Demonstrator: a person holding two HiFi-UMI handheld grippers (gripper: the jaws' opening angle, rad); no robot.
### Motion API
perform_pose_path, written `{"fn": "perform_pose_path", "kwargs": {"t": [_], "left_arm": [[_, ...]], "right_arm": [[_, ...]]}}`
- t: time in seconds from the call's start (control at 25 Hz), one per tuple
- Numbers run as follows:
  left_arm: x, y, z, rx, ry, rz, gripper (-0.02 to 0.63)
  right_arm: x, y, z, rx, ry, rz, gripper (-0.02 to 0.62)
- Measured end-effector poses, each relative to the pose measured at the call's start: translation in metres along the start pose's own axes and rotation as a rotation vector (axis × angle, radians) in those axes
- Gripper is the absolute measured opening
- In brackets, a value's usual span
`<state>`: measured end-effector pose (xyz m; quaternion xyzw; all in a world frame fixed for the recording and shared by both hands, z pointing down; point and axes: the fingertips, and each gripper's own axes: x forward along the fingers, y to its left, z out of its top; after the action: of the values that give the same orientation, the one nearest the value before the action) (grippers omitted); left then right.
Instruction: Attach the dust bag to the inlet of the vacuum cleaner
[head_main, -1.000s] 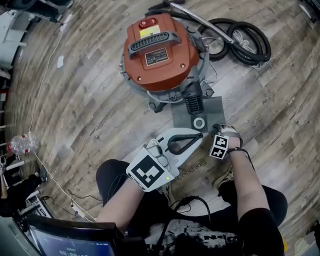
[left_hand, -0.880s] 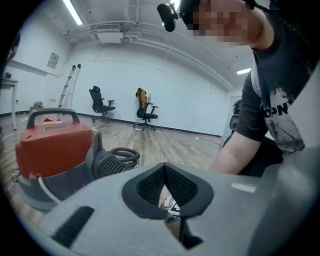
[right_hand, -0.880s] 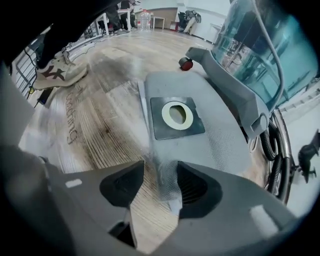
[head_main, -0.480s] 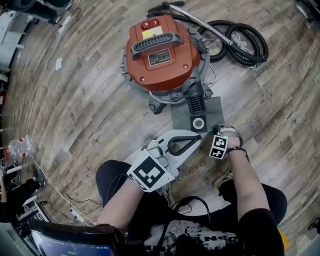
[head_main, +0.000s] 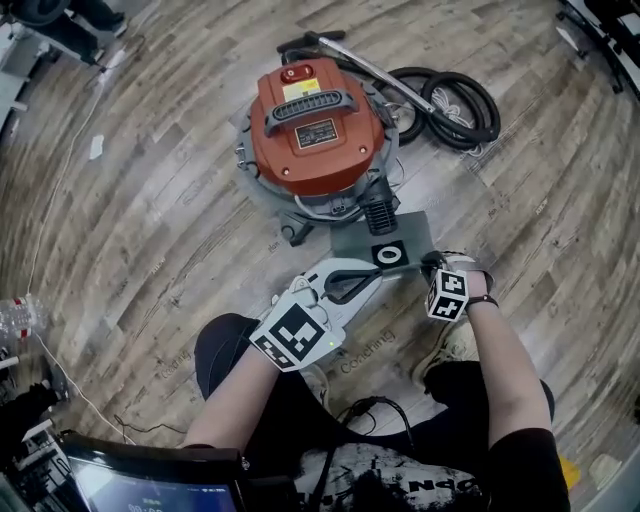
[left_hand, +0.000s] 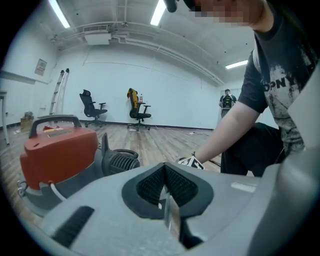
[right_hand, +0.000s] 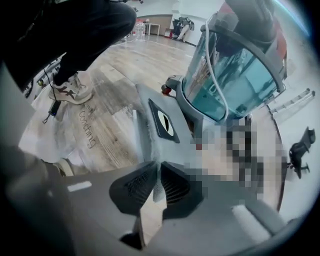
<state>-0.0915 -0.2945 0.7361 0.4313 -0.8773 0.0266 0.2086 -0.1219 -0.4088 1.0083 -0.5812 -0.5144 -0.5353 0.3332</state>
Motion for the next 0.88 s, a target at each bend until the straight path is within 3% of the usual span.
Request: {"fn": "perform_pose_path", "kwargs": {"t": [0.16,0.36,0.52,0.72,0.88], "left_arm": [[0.01,-0.009,-0.015,0.044,0.037,-0.034,0.003],[0.012,-0.011,-0.02,0.071,0.068,-0.04,0.003],[0.008,-0.004,-0.023,0.091,0.109,-0.018,0.074],[-0.002,-0.016,-0.019,0.195,0.183,-0.006,0.129],[-0.008,-0.029,-0.007,0.177,0.186,-0.033,0.172]], "right_arm": [[-0.034,0.0,-0.005,0.009,-0.022,0.053,0.032],[-0.09,-0.036,0.013,0.1,-0.102,0.027,0.032],[-0.136,-0.051,0.029,0.029,-0.086,0.025,0.031],[-0.189,-0.057,0.055,0.072,-0.093,0.036,0.028],[-0.215,-0.067,0.067,0.105,-0.074,0.018,0.026]]}}
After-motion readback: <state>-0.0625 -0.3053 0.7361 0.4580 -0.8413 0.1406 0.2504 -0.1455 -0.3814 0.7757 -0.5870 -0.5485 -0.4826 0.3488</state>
